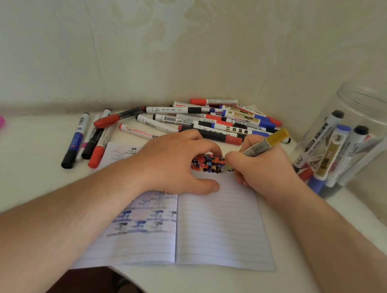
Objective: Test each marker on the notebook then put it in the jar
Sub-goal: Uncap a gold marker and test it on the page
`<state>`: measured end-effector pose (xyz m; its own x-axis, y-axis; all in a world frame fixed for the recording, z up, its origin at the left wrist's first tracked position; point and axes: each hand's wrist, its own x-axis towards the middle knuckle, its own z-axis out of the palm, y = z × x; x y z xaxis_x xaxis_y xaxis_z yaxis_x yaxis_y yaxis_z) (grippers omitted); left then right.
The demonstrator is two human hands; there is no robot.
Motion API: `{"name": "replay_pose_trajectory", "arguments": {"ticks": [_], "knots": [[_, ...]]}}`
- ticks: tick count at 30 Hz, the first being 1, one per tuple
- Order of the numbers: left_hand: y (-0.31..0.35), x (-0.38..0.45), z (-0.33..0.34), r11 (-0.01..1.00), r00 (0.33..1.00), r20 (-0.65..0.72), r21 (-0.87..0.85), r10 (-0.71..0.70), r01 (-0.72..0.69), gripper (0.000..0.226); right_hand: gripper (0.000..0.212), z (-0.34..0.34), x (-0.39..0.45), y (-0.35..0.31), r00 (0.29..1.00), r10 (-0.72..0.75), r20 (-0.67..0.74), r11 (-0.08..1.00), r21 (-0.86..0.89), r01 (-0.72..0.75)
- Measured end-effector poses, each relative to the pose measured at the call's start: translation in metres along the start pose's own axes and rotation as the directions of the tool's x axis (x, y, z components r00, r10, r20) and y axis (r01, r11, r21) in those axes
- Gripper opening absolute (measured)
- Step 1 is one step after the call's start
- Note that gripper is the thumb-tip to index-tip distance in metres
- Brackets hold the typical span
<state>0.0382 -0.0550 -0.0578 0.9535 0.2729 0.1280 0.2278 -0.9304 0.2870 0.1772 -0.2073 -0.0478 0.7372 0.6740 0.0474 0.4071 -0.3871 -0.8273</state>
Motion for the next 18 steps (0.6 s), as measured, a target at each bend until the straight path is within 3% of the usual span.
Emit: {"name": "replay_pose_trajectory", "arguments": {"ticks": [4, 9, 15, 18], "knots": [[0.0000, -0.0004, 0.0003, 1.000, 1.000, -0.001, 0.002, -0.001, 0.001, 0.065, 0.027, 0.0022, 0.0008, -0.0020, 0.999, -0.022, -0.033, 0.995, -0.100, 0.018], [0.0009, -0.0015, -0.0009, 1.000, 1.000, 0.009, -0.003, -0.018, 0.018, 0.068, 0.028, 0.0013, 0.0026, 0.0021, 0.999, 0.016, -0.030, 1.000, 0.021, -0.016], [0.0032, -0.0029, -0.0029, 1.000, 1.000, 0.009, -0.010, -0.020, 0.020, 0.073, 0.028, 0.0021, 0.0006, 0.0003, 0.999, -0.041, -0.017, 0.996, -0.085, 0.039], [0.0037, -0.0039, -0.0033, 1.000, 1.000, 0.004, -0.022, -0.022, 0.022, 0.074, 0.030, 0.0012, 0.0028, 0.0024, 1.000, -0.002, -0.014, 1.000, 0.012, 0.002]]}}
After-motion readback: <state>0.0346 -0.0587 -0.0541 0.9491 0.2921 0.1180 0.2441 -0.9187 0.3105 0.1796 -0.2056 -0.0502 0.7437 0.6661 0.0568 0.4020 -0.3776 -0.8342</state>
